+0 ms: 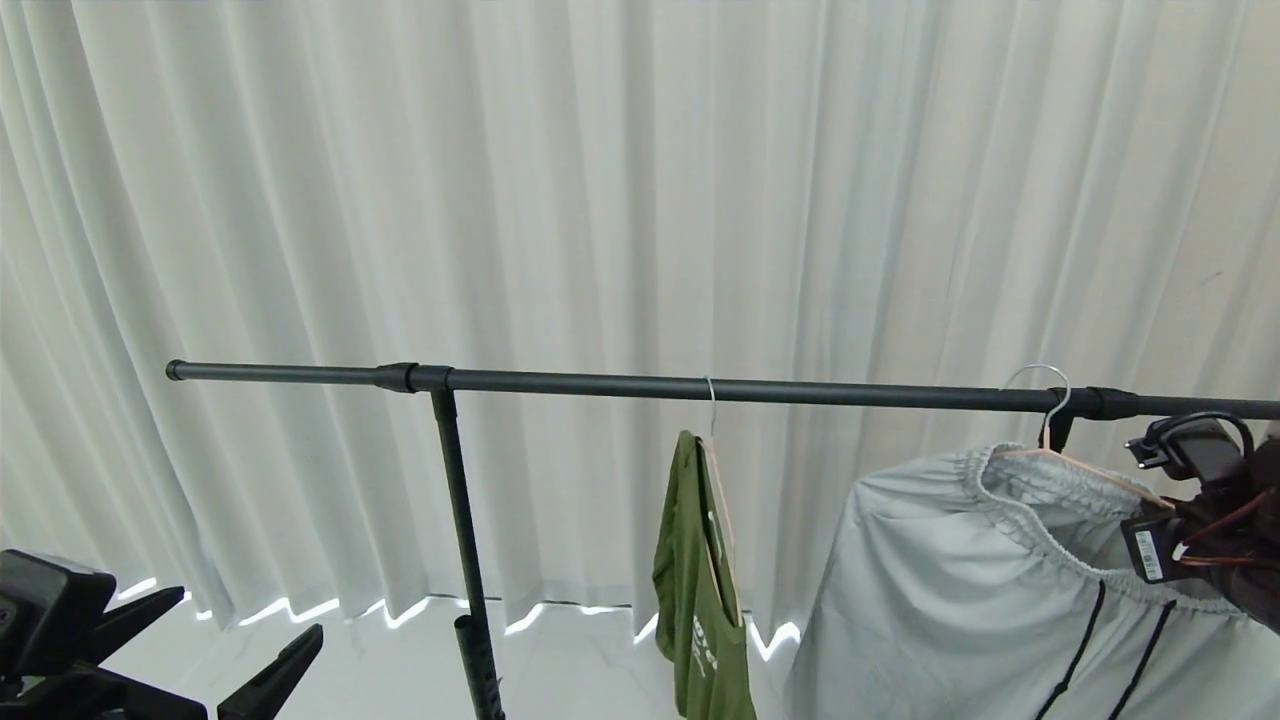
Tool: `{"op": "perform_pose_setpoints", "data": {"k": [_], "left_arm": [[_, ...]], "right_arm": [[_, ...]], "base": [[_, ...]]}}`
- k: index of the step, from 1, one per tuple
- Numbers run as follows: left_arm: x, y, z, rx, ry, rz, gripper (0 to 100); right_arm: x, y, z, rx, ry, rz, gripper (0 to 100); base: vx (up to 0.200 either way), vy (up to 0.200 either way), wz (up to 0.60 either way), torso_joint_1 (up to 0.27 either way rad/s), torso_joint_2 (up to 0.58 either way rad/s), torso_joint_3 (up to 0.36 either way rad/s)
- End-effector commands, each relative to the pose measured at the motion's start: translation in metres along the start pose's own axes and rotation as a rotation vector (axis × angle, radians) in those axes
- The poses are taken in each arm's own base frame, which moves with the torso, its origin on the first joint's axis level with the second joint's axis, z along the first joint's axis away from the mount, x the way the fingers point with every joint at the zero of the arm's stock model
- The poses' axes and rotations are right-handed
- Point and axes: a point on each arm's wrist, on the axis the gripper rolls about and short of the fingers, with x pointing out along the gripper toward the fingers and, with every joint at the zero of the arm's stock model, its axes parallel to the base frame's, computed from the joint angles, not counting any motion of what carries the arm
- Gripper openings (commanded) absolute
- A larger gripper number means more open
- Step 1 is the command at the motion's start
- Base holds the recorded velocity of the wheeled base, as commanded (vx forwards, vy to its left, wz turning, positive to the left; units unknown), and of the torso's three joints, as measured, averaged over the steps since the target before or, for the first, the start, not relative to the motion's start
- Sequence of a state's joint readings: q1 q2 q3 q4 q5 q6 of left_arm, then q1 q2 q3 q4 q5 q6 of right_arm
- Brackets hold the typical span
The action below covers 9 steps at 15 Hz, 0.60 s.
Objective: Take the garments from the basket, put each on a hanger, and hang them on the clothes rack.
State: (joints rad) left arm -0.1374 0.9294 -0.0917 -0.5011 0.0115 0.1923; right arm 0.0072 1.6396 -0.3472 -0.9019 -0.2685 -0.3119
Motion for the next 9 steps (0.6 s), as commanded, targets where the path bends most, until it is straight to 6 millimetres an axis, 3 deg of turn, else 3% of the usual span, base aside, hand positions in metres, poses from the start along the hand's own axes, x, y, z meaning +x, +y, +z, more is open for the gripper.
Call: {"op": "perform_pose_setpoints", "data": {"k": [1,5,9], "left_arm": [[-0.001,0.000,0.000,0.000,-0.005,0.001,100],[-0.001,0.000,0.000,0.000,-0.007,0.001,100],[-0.001,0.000,0.000,0.000,-0.008,0.002,100]], "right_arm": [[0.013,0.005,0.004,-0.008,0.018,-0.033,0],[0.033,0.024,0.009,-0.039,0.046,-0.065,0],[0.032,0.035,0.005,-0.060,0.061,-0.043,0]], "base": [[0.000,0.000,0.00,0.000,0.00,0.000],[0.000,0.000,0.00,0.000,0.00,0.000],[0.000,0.000,0.00,0.000,0.00,0.000]]}}
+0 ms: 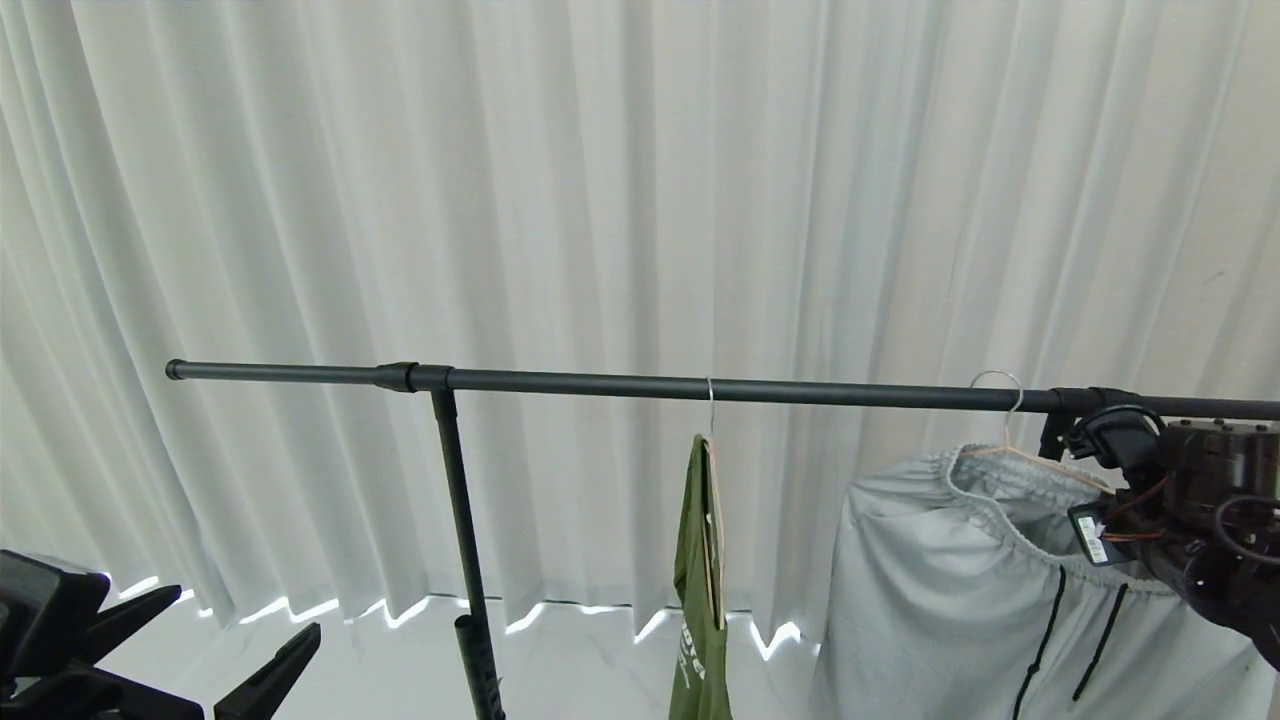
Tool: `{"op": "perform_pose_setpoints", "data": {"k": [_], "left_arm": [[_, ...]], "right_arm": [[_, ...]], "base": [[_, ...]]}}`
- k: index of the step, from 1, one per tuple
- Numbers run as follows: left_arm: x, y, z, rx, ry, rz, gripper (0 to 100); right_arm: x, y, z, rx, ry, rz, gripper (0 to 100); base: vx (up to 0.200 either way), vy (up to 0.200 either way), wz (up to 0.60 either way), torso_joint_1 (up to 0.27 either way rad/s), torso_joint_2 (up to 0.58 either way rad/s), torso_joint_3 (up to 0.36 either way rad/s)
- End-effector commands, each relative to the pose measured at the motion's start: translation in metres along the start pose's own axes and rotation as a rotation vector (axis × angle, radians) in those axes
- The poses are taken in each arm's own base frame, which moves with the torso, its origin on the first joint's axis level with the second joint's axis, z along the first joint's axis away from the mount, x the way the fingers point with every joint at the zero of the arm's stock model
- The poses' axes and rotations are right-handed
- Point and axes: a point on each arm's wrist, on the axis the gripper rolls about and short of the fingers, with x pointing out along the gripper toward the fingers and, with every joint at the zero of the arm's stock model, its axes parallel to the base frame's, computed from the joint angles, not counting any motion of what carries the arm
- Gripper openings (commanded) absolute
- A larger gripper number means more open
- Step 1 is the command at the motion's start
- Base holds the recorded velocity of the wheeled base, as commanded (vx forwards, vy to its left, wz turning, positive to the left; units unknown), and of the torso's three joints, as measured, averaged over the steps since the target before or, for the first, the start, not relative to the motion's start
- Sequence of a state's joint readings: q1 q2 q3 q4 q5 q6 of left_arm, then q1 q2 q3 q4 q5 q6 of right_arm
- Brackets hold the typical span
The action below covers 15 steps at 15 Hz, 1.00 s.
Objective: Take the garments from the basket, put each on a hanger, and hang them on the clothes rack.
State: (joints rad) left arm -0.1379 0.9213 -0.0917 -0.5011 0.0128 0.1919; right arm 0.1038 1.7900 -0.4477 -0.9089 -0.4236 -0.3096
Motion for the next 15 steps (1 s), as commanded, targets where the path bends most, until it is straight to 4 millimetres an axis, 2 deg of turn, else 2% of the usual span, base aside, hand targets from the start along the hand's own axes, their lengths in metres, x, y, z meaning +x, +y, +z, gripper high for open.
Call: {"op": "perform_pose_setpoints", "data": {"k": [1,8,9,11,15], "left_arm": [[0.000,0.000,0.000,-0.001,-0.001,0.003,100],[-0.001,0.000,0.000,-0.001,-0.008,0.009,100],[-0.001,0.000,0.000,-0.001,-0.008,0.009,100],[-0.002,0.001,0.000,-0.003,-0.008,0.015,100],[-0.001,0.002,0.000,-0.007,-0.005,0.021,100]], "right_arm": [[0.001,0.006,-0.004,-0.013,0.014,0.020,0],[-0.007,0.015,-0.010,-0.026,0.029,0.052,0],[-0.007,0.017,-0.010,-0.025,0.027,0.059,100],[-0.009,0.023,-0.009,0.003,0.021,0.079,100],[-0.018,0.034,0.000,0.194,-0.049,0.125,100]], "base": [[0.000,0.000,0.00,0.000,0.00,0.000],[0.000,0.000,0.00,0.000,0.00,0.000],[0.000,0.000,0.00,0.000,0.00,0.000],[0.000,0.000,0.00,0.000,0.00,0.000],[0.000,0.000,0.00,0.000,0.00,0.000]]}}
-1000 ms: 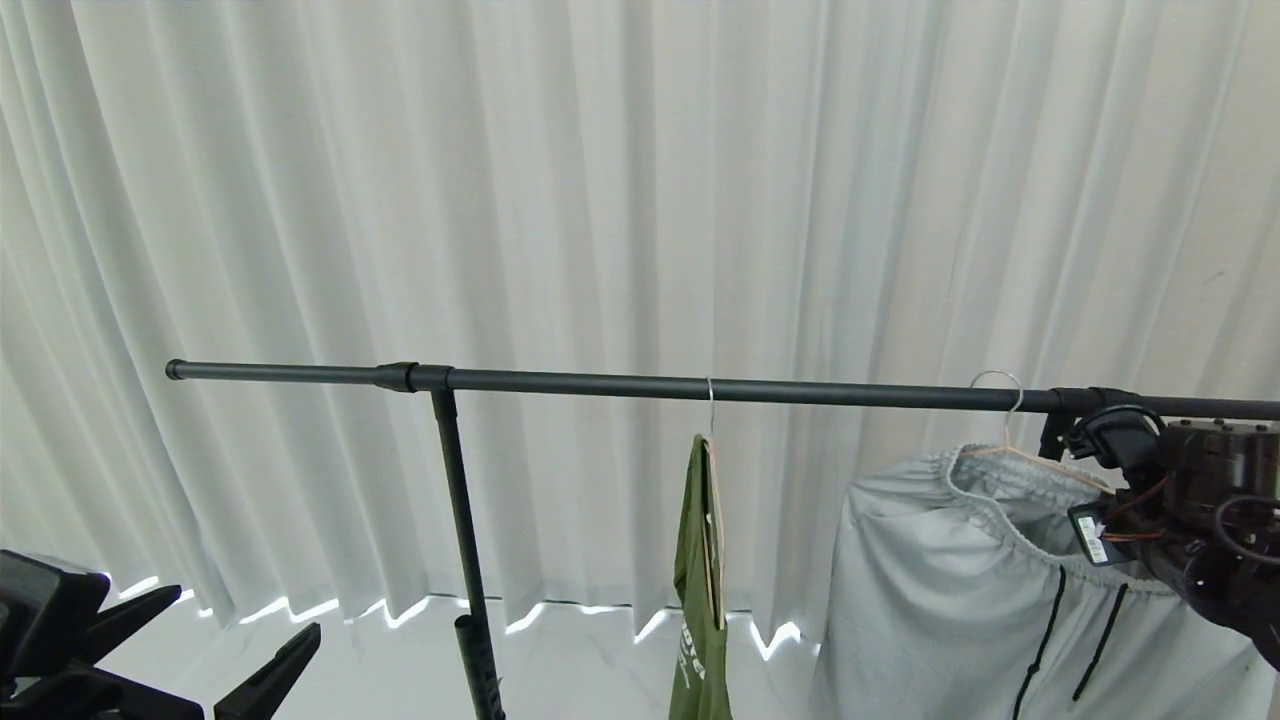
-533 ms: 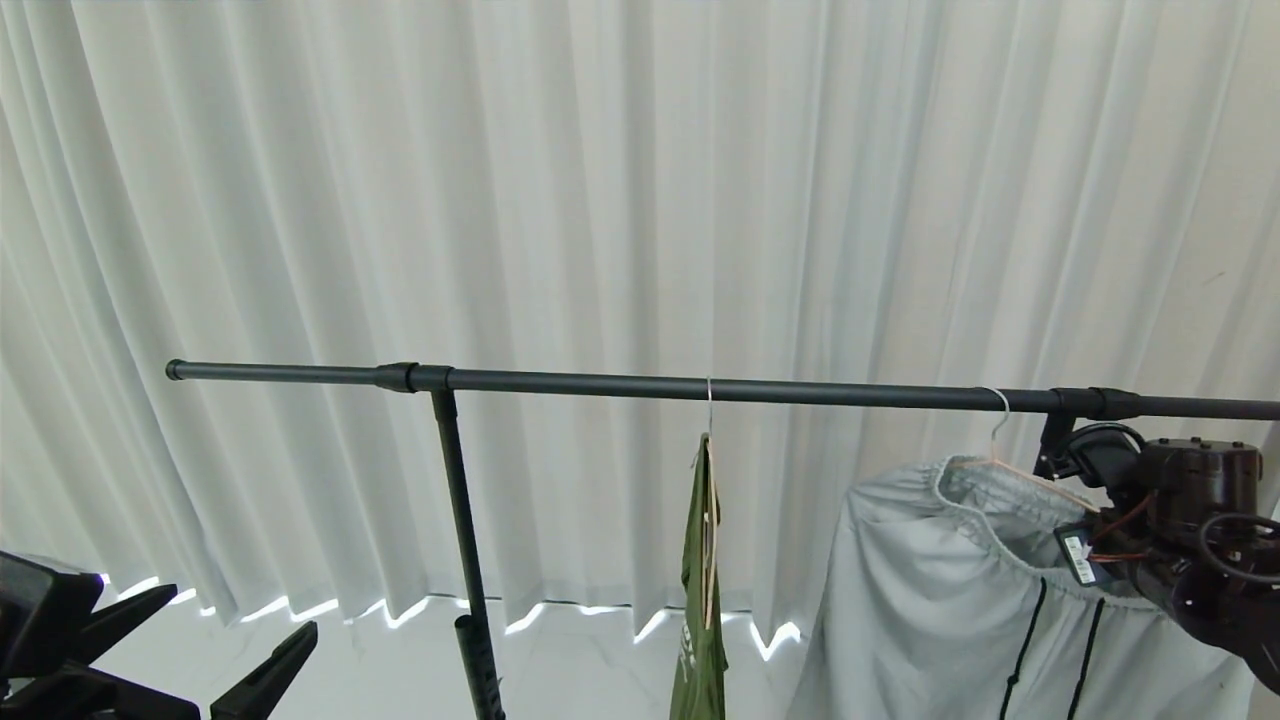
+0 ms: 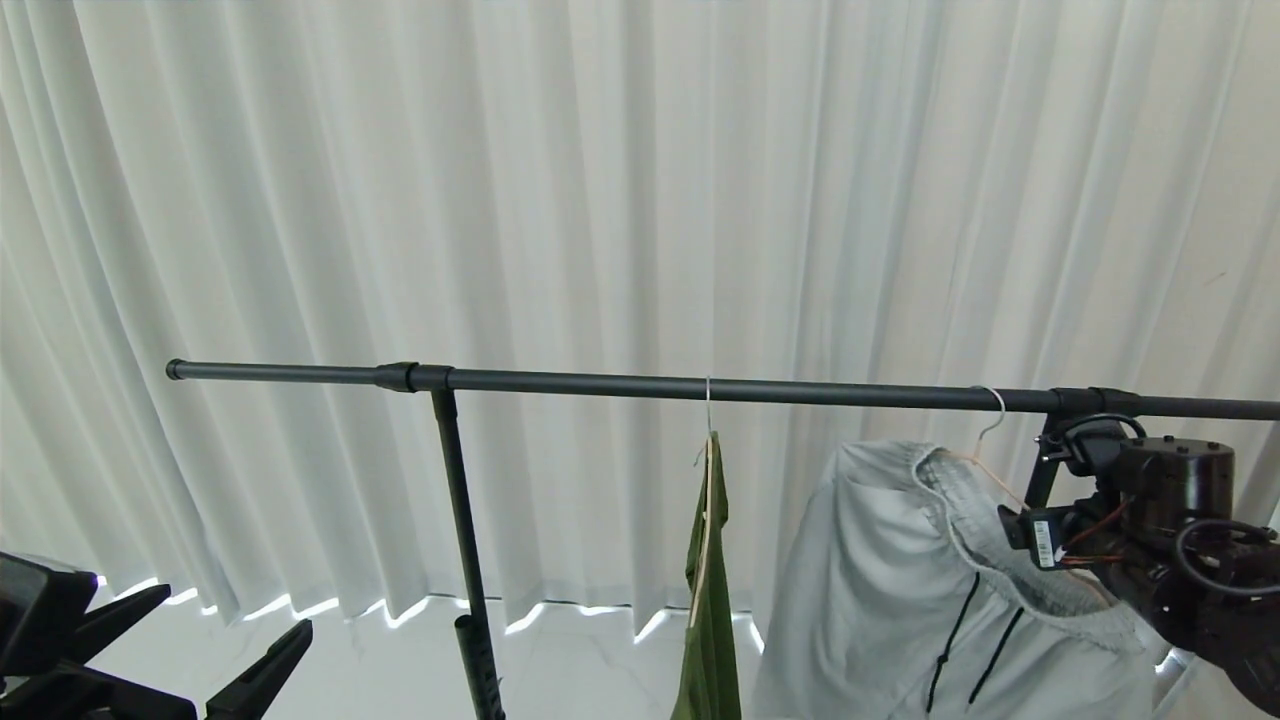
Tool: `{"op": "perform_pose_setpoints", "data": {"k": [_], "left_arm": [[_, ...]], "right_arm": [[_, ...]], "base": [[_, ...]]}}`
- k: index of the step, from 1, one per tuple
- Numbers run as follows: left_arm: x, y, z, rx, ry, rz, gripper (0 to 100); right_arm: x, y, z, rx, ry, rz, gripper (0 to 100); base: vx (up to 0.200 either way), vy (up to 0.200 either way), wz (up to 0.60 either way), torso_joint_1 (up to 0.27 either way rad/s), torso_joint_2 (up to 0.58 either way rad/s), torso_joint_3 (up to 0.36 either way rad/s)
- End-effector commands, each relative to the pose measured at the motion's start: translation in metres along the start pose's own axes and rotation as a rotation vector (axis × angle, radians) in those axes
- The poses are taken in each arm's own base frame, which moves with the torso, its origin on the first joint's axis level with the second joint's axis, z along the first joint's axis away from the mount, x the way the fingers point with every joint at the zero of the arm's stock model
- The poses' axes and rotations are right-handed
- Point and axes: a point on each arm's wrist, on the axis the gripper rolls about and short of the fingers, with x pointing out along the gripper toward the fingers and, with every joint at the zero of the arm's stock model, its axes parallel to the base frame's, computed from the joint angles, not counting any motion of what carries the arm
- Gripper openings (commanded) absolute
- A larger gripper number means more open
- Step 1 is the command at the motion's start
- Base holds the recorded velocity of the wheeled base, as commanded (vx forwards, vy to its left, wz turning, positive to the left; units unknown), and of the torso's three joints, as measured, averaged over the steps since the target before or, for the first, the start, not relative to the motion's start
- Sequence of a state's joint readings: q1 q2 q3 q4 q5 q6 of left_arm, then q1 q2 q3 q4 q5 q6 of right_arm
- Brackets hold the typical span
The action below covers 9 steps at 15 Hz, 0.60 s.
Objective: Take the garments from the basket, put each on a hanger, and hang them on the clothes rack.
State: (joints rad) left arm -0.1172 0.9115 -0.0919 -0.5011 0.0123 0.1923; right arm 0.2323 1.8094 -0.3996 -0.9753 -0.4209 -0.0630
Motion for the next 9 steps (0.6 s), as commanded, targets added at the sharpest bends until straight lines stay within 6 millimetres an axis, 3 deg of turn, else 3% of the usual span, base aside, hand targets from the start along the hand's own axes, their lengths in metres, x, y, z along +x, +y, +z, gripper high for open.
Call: {"op": "perform_pose_setpoints", "data": {"k": [1,9], "left_arm": [[0.000,0.000,0.000,0.001,0.002,0.000,100],[0.003,0.000,0.000,0.001,0.013,-0.002,100]], "right_arm": [[-0.007,0.001,0.000,0.043,-0.027,0.014,100],[-0.075,-0.030,0.002,0.265,-0.201,0.037,100]], "base": [[0.000,0.000,0.00,0.000,0.00,0.000],[0.000,0.000,0.00,0.000,0.00,0.000]]}}
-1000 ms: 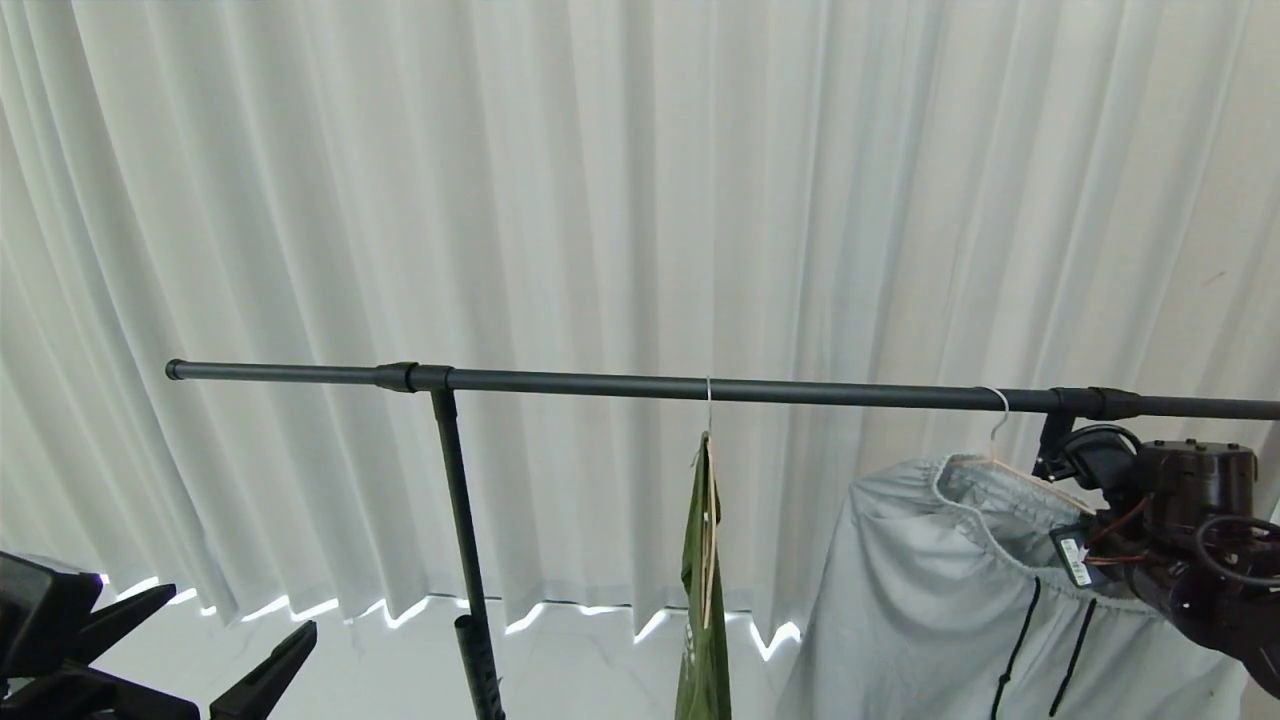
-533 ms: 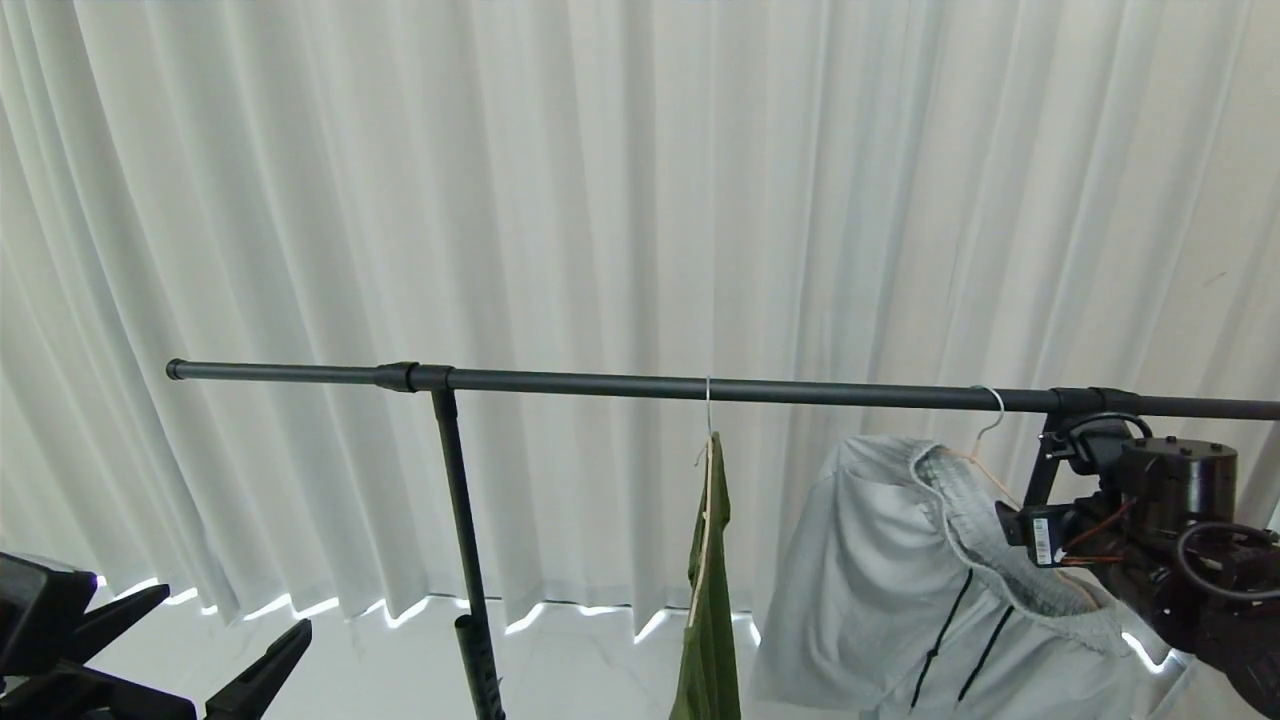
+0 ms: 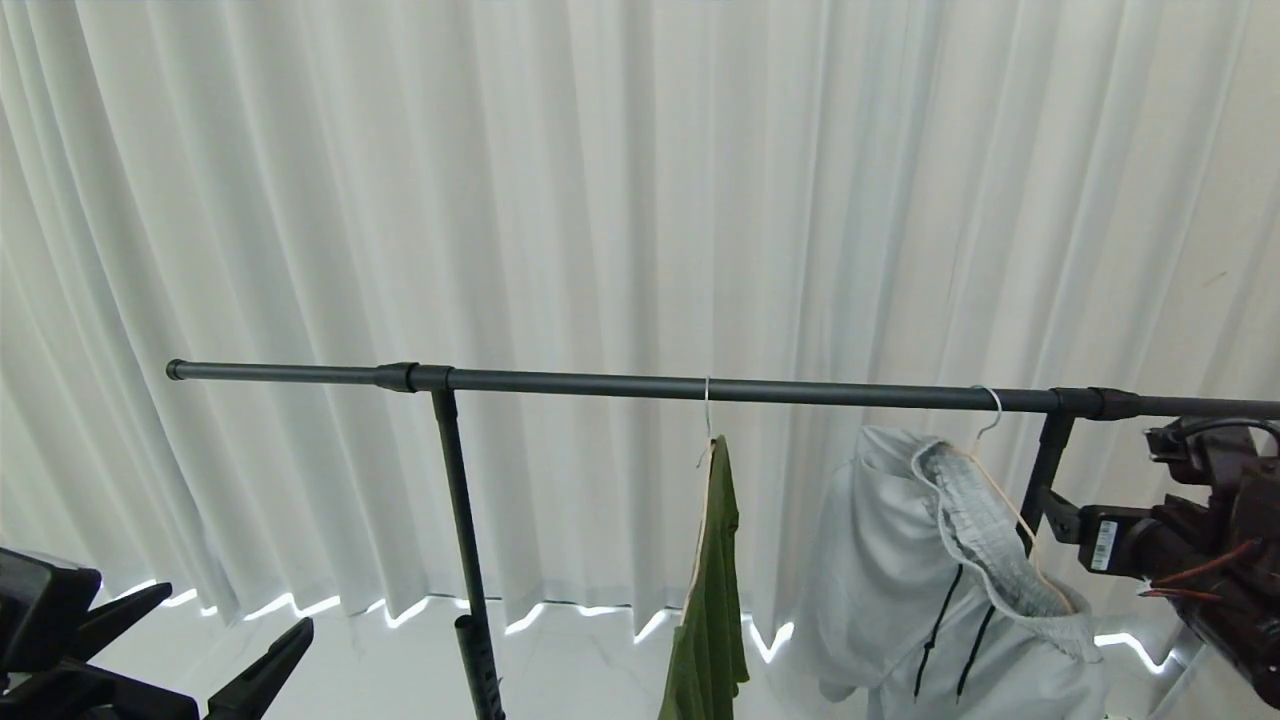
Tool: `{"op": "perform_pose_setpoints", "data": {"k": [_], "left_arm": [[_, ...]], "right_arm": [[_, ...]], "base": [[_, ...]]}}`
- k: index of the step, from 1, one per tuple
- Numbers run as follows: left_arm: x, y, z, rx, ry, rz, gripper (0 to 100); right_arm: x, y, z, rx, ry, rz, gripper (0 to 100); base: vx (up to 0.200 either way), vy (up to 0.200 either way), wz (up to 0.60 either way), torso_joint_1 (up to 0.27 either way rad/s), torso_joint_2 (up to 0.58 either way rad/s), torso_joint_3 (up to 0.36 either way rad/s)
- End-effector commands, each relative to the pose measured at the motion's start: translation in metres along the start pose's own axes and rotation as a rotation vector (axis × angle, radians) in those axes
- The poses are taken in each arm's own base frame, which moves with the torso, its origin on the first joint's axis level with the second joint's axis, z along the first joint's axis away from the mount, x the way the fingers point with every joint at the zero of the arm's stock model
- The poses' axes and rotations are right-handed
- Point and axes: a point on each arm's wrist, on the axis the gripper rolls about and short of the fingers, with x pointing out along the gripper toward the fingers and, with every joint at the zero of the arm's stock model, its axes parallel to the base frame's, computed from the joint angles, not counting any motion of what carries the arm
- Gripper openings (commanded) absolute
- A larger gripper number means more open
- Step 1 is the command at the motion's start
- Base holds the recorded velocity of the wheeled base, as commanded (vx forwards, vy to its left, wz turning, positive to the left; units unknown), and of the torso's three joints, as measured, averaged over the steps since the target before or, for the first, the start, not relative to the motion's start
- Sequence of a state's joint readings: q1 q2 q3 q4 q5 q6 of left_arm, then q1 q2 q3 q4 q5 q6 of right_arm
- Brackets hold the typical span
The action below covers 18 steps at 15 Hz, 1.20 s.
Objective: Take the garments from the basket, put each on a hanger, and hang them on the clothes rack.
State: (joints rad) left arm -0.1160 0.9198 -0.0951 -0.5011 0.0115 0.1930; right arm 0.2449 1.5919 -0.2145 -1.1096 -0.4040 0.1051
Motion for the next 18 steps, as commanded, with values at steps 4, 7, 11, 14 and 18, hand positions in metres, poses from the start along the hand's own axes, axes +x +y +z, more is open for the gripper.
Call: {"op": "perform_pose_setpoints", "data": {"k": [4,7,11,14,18], "left_arm": [[0.001,0.000,-0.001,0.000,0.011,0.000,100],[0.003,0.000,0.001,-0.001,0.015,-0.003,100],[0.005,0.000,-0.001,0.001,0.027,-0.005,100],[0.003,0.000,0.000,0.004,0.015,-0.003,100],[0.000,-0.001,-0.003,0.019,0.008,-0.001,100]], "right_arm": [[-0.033,-0.015,-0.005,0.087,-0.022,0.000,100],[-0.033,-0.016,-0.003,0.109,-0.031,-0.005,100],[-0.034,-0.017,-0.004,0.108,-0.029,-0.011,100],[-0.038,-0.018,0.000,0.114,-0.056,-0.009,100],[-0.054,-0.025,0.005,0.105,-0.113,-0.005,100]], "base": [[0.000,0.000,0.00,0.000,0.00,0.000],[0.000,0.000,0.00,0.000,0.00,0.000],[-0.200,0.000,0.00,0.012,0.00,0.001],[-0.200,0.000,0.00,-0.006,-0.01,0.007],[-0.200,0.000,0.00,0.005,0.00,0.004]]}}
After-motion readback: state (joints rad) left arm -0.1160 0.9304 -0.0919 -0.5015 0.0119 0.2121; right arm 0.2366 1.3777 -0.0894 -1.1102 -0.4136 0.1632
